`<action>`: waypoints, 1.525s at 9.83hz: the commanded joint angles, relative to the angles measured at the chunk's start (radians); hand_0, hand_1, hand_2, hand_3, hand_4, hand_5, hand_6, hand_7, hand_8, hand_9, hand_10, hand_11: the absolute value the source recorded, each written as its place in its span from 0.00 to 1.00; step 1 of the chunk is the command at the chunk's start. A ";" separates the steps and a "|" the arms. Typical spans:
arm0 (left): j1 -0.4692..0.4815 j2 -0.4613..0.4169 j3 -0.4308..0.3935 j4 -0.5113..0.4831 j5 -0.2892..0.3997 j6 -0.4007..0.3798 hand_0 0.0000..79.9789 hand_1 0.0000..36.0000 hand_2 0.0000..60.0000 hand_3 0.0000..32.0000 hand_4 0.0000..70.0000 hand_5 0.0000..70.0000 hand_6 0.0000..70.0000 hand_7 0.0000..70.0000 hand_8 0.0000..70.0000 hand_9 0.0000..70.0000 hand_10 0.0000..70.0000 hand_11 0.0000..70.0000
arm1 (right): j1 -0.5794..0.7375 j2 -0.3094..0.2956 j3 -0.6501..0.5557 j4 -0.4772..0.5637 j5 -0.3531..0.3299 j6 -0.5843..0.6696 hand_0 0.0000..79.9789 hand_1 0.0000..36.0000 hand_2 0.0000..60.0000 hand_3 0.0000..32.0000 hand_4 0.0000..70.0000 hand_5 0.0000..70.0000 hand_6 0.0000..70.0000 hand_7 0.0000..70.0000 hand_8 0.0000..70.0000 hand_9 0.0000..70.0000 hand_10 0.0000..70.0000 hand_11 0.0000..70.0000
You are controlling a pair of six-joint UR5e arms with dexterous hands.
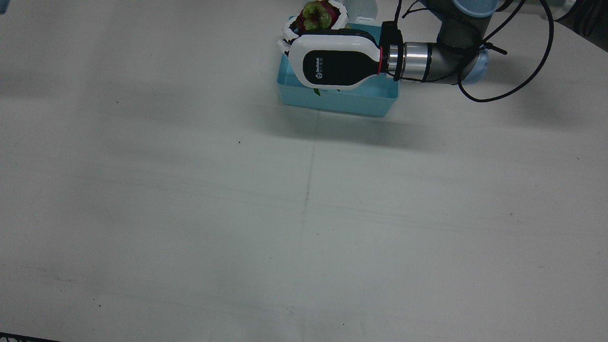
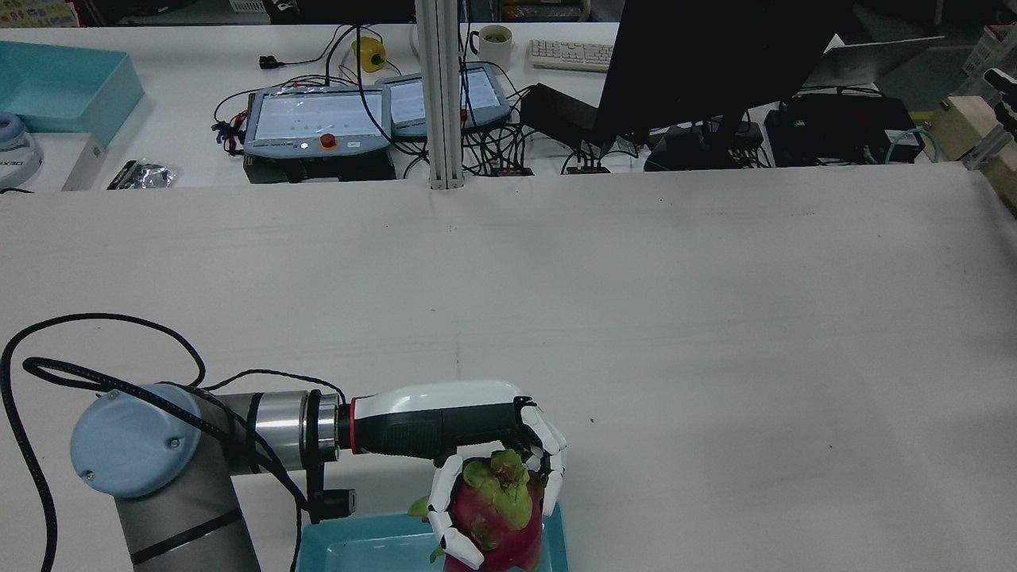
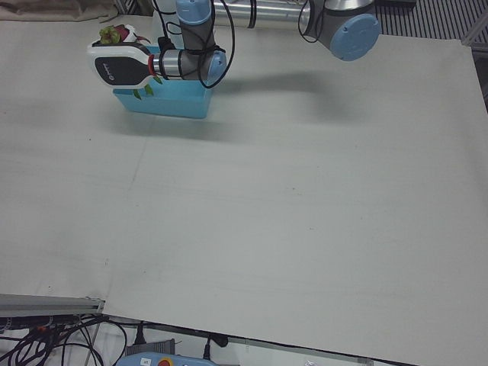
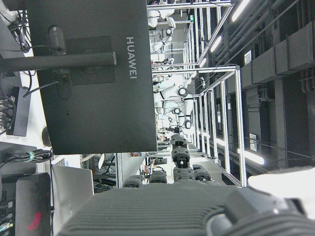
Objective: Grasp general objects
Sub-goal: 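Lower the dragon fruit into the blue tray and open the left hand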
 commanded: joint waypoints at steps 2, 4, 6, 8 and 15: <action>0.022 0.013 -0.011 0.013 0.000 -0.002 0.76 0.90 1.00 0.00 1.00 1.00 1.00 1.00 1.00 1.00 1.00 1.00 | 0.000 0.000 0.000 0.000 0.000 0.000 0.00 0.00 0.00 0.00 0.00 0.00 0.00 0.00 0.00 0.00 0.00 0.00; 0.012 0.145 -0.033 -0.065 0.001 0.001 0.75 0.63 0.50 0.00 0.73 0.57 0.62 0.93 0.57 0.58 0.45 0.66 | 0.000 -0.001 0.000 0.000 0.000 0.000 0.00 0.00 0.00 0.00 0.00 0.00 0.00 0.00 0.00 0.00 0.00 0.00; 0.011 0.280 -0.034 -0.182 0.017 0.003 0.74 0.76 0.47 0.00 0.49 0.22 0.13 0.11 0.08 0.00 0.05 0.09 | 0.000 -0.001 0.000 0.000 0.000 0.000 0.00 0.00 0.00 0.00 0.00 0.00 0.00 0.00 0.00 0.00 0.00 0.00; 0.012 0.332 -0.071 -0.204 0.020 0.003 0.75 0.85 0.53 0.00 0.38 0.11 0.08 0.03 0.00 0.00 0.04 0.09 | 0.000 0.000 0.001 0.000 0.000 0.001 0.00 0.00 0.00 0.00 0.00 0.00 0.00 0.00 0.00 0.00 0.00 0.00; -0.123 0.262 -0.079 -0.138 0.018 -0.004 0.68 0.72 0.35 0.00 0.02 0.04 0.00 0.03 0.00 0.00 0.00 0.04 | 0.000 0.000 0.000 0.000 0.000 0.002 0.00 0.00 0.00 0.00 0.00 0.00 0.00 0.00 0.00 0.00 0.00 0.00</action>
